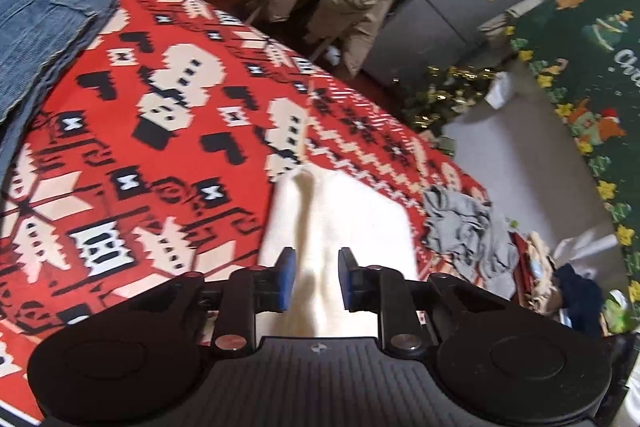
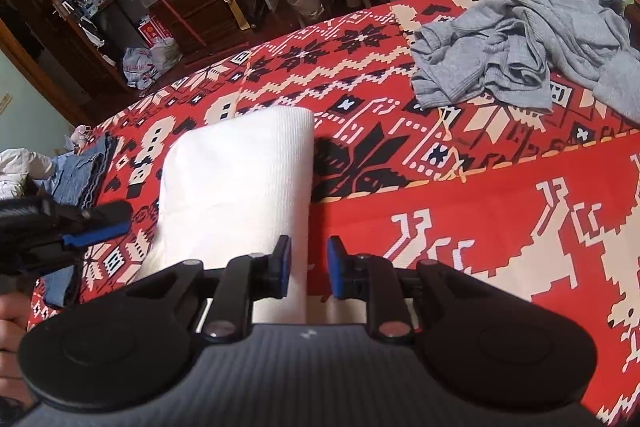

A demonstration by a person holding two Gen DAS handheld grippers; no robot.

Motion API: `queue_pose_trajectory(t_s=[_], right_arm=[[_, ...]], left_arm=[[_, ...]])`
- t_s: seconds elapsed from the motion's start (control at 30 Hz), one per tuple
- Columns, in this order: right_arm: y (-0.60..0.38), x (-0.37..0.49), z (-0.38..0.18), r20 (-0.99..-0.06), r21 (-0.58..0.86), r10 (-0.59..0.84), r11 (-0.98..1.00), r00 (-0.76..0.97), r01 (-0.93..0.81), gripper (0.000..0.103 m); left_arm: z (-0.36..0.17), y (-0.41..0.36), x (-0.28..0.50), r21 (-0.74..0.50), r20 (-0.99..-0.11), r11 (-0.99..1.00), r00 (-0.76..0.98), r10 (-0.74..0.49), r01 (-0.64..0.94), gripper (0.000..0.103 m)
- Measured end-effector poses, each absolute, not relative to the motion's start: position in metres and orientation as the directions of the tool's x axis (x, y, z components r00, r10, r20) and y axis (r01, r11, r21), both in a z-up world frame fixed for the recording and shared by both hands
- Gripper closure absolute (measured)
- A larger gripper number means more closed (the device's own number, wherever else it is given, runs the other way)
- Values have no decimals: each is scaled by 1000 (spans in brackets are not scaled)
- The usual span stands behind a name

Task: Fold clothes
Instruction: 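Pinch the edge of the folded cream vest with the left gripper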

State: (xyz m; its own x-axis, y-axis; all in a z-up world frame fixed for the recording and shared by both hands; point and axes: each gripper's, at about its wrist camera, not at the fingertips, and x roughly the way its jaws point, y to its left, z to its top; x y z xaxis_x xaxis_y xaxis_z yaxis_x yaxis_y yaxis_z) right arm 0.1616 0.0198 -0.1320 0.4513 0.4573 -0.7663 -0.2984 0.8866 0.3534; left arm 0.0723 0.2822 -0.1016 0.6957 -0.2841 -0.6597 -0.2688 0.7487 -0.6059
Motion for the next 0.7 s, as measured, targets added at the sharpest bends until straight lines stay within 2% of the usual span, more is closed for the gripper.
queue_pose_trajectory(t_s=[0.17,0.33,0.4,0.5,0.57,0.7], right_arm=[[19,163,-134,-768,357,461,885,445,-300,82],[17,166,-136,-768,372,469,881,436,-292,81],[17,167,-137,-769,372,468,882,435,-290,81],[17,168,-139,-773,372,466,883,430,-287,79],[17,169,-140,-775,374,467,882,426,-286,77],[17,169,-142,-777,373,465,883,423,-285,77]], left_arm=[[-112,271,88,-574,-708,770,642,-295,-278,82],[-117,266,93,-553,-712,784,648,-270,-282,82],[-115,262,92,-525,-712,805,662,-235,-278,97],[-101,258,82,-478,-688,836,706,-166,-270,99],[-94,263,76,-495,-666,827,729,-161,-269,99],[-106,274,76,-453,-724,820,680,-110,-349,103]])
